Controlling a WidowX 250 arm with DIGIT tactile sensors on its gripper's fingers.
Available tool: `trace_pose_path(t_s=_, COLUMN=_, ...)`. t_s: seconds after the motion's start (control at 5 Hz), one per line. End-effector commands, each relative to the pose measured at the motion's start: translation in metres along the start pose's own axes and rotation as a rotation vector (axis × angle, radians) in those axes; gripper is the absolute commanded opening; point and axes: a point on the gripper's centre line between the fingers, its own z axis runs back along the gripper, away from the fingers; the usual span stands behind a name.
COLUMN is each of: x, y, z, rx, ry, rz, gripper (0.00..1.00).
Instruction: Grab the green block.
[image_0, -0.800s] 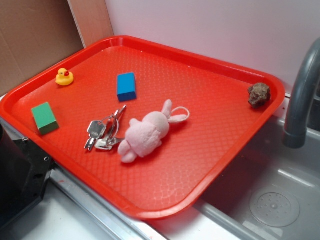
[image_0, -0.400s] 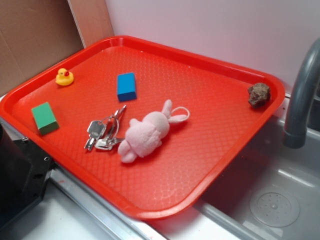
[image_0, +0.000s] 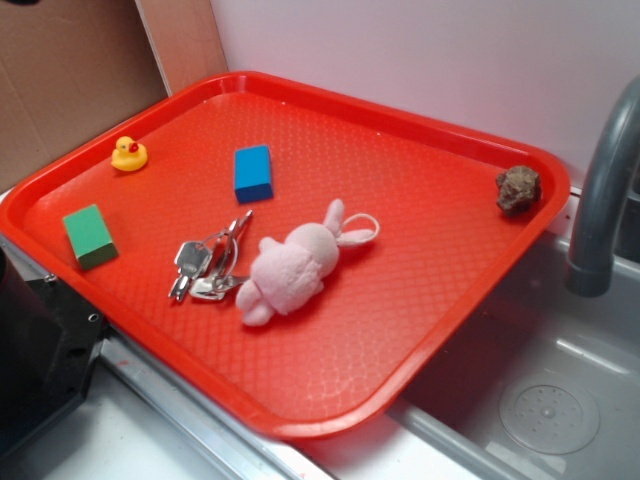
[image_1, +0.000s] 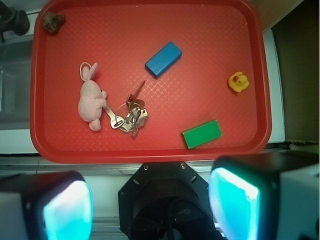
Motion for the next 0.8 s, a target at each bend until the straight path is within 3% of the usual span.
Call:
trace_pose_path(t_s=0.0, x=0.011, y=0.055, z=-0.095, rx=0.034, ry=0.189, rz=0.480, gripper=1.00)
trace_pose_path(t_s=0.4, x=0.000, y=0.079, z=-0.166, rx=0.033, ry=0.125, rz=0.725, gripper=1.00)
trace_pose_path(t_s=0.6, x=-0.007, y=0.099, z=-0.181, rx=0.061, ry=0.166, rz=0.780, gripper=1.00)
